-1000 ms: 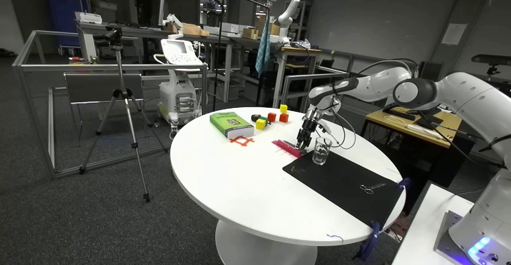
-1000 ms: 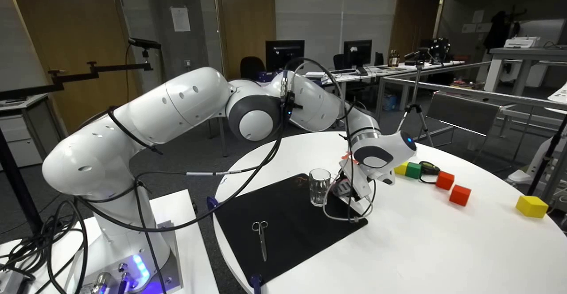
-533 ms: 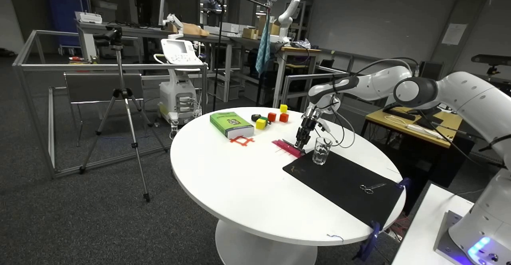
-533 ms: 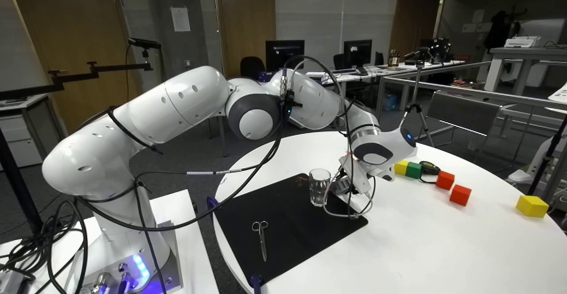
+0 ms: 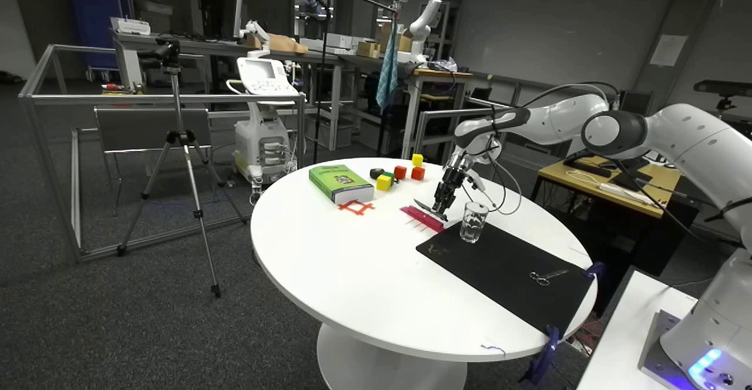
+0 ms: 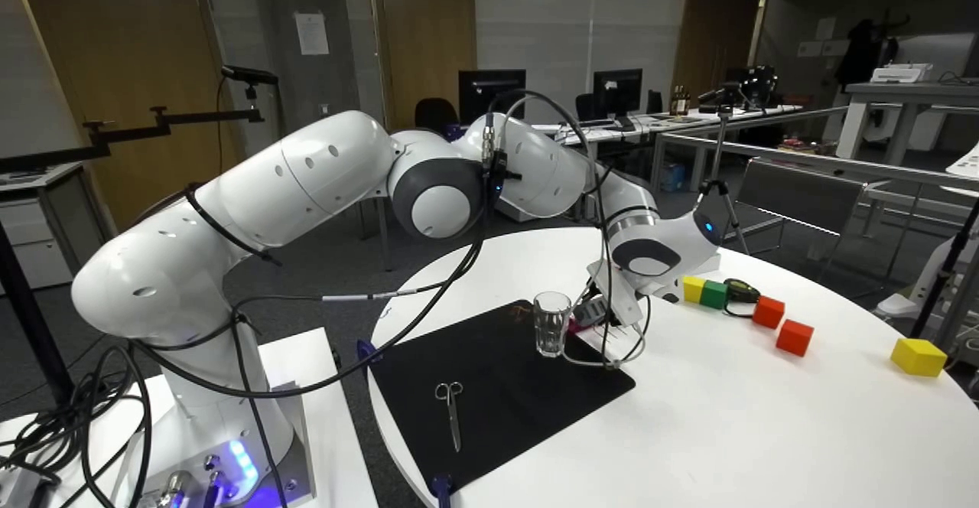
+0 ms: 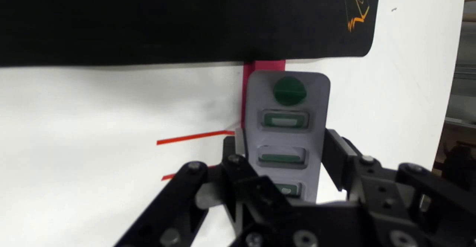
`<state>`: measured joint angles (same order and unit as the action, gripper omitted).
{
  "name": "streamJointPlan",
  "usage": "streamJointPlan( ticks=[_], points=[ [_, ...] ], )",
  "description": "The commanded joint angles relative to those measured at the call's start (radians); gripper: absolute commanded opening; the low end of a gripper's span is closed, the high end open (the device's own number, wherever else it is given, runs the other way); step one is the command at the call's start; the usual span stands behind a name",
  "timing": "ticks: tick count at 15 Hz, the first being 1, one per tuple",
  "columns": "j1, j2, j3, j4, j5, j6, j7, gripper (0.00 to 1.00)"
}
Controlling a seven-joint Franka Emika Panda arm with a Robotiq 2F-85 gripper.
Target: Lift the black object from the table and put it in the glass cup
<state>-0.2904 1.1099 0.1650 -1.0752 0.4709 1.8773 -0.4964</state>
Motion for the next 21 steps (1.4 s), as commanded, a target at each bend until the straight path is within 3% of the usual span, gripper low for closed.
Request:
streamJointPlan(
  ticks=[1, 4, 12, 21],
  points=[
    [-0.014, -0.092, -0.001, -0.065, 0.020, 0.041, 0.008, 0.30],
    [-0.002, -0.133, -0.033, -0.082, 0.000, 0.121, 0.013, 0.30],
    [-0.016, -0.239, -0.024, -0.165, -0.028, 0.319, 0.025, 0.30],
    [-0.030, -0.474, 0.003, -0.510, 0.013, 0.482, -0.030, 0.30]
  ],
)
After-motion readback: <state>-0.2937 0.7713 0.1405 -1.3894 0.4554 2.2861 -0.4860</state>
